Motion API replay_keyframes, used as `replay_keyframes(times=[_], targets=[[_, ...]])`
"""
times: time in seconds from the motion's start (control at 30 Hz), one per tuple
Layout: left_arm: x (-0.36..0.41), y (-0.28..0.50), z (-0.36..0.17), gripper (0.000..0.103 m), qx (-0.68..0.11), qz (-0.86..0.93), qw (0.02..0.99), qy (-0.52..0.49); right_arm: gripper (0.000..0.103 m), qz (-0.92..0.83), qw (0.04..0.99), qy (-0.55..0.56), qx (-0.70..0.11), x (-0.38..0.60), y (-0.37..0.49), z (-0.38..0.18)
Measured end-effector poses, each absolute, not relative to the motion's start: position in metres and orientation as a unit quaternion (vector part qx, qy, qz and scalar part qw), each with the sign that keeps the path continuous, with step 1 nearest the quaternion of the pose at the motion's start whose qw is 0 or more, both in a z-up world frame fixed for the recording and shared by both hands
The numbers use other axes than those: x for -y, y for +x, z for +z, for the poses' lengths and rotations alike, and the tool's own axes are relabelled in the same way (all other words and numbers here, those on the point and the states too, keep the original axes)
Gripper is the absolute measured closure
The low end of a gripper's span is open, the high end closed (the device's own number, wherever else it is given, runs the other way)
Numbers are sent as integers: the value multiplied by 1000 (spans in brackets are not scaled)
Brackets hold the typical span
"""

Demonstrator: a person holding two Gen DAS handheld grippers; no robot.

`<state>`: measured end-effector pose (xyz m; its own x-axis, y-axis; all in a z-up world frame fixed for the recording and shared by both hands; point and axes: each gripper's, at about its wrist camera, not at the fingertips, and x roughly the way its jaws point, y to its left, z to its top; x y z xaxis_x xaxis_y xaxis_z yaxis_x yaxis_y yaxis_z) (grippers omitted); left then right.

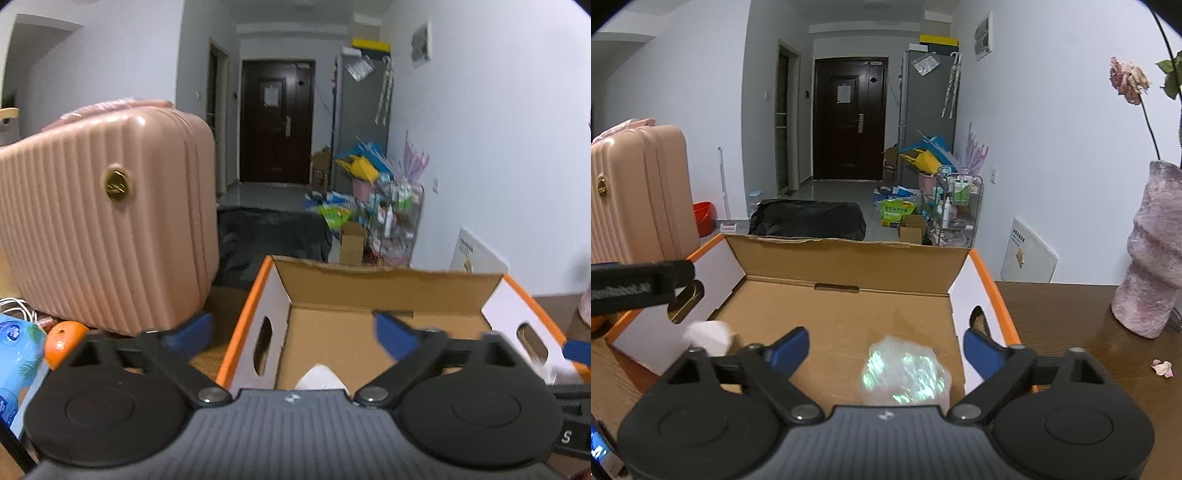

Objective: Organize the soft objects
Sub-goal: 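Lower the white triangular sponge into the box and open the left tool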

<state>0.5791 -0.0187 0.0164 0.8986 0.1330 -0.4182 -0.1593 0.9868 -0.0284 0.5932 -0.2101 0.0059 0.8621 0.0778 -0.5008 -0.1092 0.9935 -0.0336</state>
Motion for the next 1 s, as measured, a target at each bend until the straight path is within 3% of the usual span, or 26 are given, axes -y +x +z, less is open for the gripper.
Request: replay_keyframes(times=[1.0], targets=[[6,521,16,0,-219,91,971,-38,2,43,972,-27,-227,230,527,29]])
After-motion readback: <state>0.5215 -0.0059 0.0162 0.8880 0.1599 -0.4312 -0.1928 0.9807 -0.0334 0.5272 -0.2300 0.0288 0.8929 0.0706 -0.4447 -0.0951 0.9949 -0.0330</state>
